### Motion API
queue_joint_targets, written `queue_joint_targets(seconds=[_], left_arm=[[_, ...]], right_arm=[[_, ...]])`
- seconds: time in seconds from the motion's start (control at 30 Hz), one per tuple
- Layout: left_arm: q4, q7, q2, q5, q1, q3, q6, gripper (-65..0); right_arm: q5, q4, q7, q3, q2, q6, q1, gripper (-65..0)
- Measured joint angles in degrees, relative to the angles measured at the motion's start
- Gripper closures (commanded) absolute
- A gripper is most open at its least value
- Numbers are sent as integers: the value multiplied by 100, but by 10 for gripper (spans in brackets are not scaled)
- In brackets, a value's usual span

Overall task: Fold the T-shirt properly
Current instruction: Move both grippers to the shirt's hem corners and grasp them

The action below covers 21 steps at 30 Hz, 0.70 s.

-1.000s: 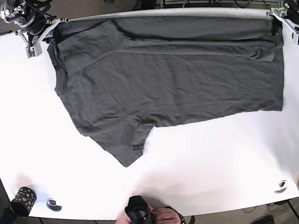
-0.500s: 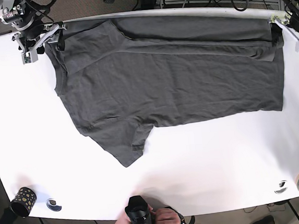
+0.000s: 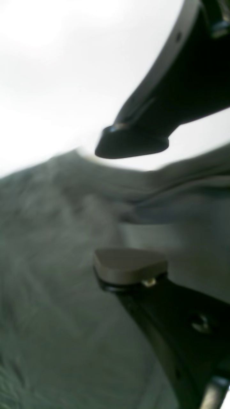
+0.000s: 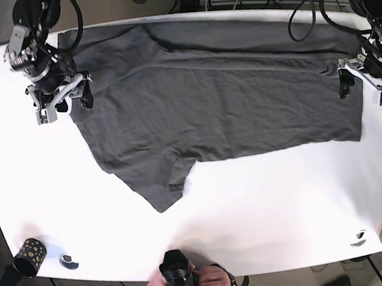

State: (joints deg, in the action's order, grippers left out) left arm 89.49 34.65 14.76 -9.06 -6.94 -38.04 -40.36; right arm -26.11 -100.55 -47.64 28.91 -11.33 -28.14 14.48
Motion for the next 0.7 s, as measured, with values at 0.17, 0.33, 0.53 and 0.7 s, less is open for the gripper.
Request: queue_joint_targets(seconds=[0.17,0.33,0.53,0.7], left_arm=[[-343,-48,15,404,614,-7,24,-532],[-1062,-31,83,579,1156,131,42,-532],[-1873,-59,310,579,1738,358,37,-532],[-2339,-79,354,581,2039,387,42,-532]], right_arm=[[7,562,0,-149,-109,17,-627,-415],[37,1239,0,-334,-243,55,-1305,-415],[4,2131,68,-874,-518,20,-2107,-415],[24,2994,179,-1130,-697,-15,-2793,-415]])
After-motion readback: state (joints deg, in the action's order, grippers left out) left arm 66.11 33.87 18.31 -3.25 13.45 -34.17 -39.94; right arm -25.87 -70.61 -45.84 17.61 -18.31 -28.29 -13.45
